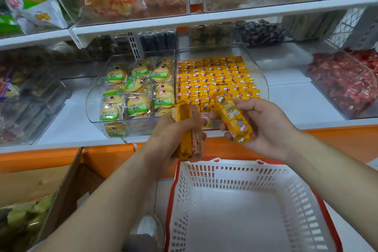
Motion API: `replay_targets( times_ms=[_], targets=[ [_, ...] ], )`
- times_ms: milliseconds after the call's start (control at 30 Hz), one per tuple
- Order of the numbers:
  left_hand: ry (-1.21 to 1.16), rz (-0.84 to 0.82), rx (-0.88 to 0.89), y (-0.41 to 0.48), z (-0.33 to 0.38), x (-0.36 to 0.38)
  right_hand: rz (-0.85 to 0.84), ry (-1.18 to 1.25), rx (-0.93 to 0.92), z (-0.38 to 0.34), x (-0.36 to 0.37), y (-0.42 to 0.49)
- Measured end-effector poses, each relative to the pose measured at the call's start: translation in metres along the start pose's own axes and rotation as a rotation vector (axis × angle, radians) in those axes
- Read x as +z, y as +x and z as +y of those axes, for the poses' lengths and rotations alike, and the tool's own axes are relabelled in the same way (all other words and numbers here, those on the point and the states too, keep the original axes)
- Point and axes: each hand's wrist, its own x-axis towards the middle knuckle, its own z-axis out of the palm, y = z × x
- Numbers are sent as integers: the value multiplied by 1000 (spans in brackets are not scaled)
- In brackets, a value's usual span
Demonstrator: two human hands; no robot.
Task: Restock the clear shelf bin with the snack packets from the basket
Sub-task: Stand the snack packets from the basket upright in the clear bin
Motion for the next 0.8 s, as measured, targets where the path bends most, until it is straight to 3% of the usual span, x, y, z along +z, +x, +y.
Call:
replay_targets(
  times_ms=[233, 433, 567, 667, 800],
  targets=[
    [9, -42, -159, -1, -1, 3, 112, -29, 11, 5, -3, 6],
    [250, -94, -37, -5, -4, -8, 254, -214, -18, 6, -9, 8],
    [252, -49, 11, -8, -1, -22, 268, -265, -91, -7, -4, 15],
    [239, 47, 55, -6, 5, -34, 280, -532, -176, -25, 2, 30],
    [229, 141, 115, -2, 8, -45, 370, -1306, -376, -43, 9, 56]
  ],
)
